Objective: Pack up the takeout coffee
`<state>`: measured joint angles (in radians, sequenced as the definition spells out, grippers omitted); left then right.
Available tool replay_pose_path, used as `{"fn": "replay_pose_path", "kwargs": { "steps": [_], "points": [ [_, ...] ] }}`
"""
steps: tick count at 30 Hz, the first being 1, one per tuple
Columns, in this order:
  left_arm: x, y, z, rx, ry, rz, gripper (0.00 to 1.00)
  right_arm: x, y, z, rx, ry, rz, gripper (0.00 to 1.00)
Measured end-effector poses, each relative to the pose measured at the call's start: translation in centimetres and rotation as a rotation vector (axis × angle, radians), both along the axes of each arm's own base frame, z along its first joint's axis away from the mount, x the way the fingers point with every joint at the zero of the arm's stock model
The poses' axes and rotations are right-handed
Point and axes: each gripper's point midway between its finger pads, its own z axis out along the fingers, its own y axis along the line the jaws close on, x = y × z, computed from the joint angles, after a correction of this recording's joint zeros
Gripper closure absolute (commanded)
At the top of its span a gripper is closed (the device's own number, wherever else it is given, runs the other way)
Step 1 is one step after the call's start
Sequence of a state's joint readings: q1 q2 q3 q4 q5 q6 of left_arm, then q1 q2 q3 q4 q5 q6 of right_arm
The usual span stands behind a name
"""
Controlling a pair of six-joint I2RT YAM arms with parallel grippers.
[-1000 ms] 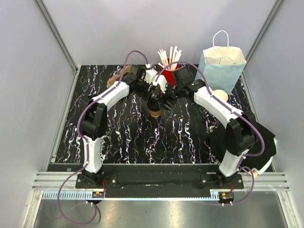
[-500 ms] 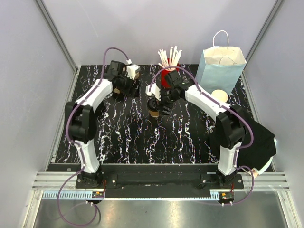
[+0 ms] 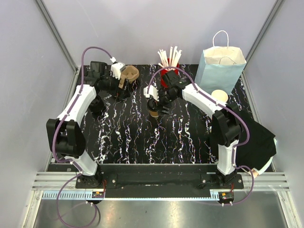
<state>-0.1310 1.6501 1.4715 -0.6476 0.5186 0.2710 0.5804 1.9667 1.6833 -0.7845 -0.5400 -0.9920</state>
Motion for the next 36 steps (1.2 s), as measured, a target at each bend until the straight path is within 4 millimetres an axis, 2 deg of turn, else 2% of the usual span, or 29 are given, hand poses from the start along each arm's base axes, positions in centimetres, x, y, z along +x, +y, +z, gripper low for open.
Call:
{"fn": "replay_pose_path", "kwargs": {
  "steps": [3, 9, 18, 24, 36],
  "points": [
    [-0.5, 0.6, -0.9, -0.001, 0.035, 0.009, 0.01, 0.1, 0.1, 0.1, 0.001, -0.005, 0.005, 0.28],
    [-1.3, 0.3, -1.6, -0.02, 0.064, -0.011, 0.01, 0.3, 0.2, -0.3, -0.002, -0.004, 0.009, 0.29],
    [-1.6, 0.6, -1.7, -0.034, 0.07, -0.015, 0.01, 0.6, 0.8, -0.5, -0.004, -0.006, 0.019, 0.34],
    [-1.6, 0.5, -1.7, -0.042, 0.07, -0.019, 0.01, 0.6, 1.1, -0.7, -0.012, -0.015, 0.029, 0.46],
    [-1.7, 0.3, -1.6, -0.053, 0.072, -0.027, 0.01, 0.9, 0.4, -1.1, -0.066, -0.029, 0.03, 0.55]
  ]
}}
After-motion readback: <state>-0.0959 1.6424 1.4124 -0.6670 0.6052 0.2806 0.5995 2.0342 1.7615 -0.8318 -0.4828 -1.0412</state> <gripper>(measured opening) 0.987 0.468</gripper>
